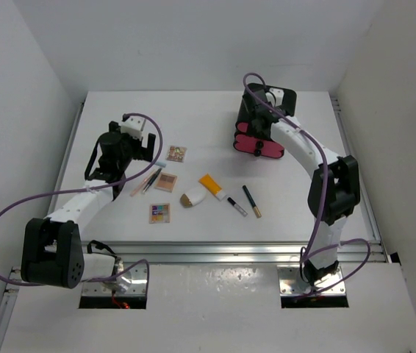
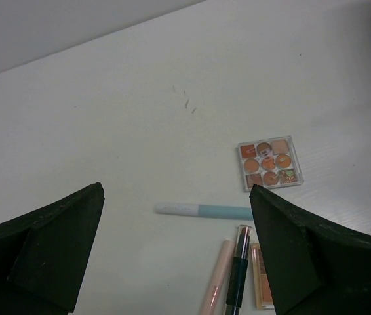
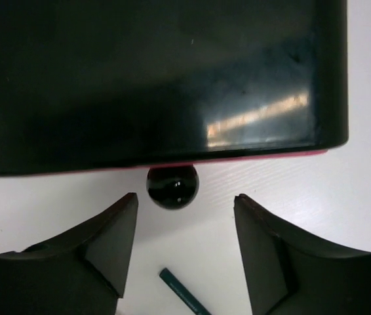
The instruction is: Organize the makeup
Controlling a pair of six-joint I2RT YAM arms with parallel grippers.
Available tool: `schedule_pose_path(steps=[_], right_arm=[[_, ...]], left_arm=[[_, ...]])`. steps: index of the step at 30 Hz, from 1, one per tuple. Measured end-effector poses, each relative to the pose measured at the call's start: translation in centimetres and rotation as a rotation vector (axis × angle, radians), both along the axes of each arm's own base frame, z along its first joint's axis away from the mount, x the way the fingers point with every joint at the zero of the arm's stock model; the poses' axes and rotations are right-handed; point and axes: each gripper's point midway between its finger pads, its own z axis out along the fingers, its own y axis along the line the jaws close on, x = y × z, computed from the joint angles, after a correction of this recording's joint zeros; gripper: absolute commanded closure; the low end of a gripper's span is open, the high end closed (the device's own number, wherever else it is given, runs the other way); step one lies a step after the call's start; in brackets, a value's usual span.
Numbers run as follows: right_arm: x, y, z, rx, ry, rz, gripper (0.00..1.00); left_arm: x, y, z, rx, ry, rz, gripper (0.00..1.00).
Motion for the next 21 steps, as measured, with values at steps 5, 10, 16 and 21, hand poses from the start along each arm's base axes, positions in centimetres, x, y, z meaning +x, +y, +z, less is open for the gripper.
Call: schedule_pose_path(steps=[5,10,16,21], right_arm=[[1.2,-0.2,0.5,0.012,-0.045,-0.005,0.46],[1.4,-0.2,-0.1,0.008,-0.051,0.009,0.49],[1.8,-0.3,-0.7,0.002,-0.046,0.014,0.55],[1.9,-0.3,-1.1,-0.006,-0.041,0.022,0.82]], left_arm=[[0.0,0.0,-0.1,-0.001,0.003,-0.003,0.0],[-0.2,-0.1,-0.4,0.0,0.015,-0.005,0.0],[-0.2,-0.1,-0.4,0.008,0.017,-0.011,0.0],[-0.4,-0.3,-0.7,0.017,0.029,-0.025,0.0]])
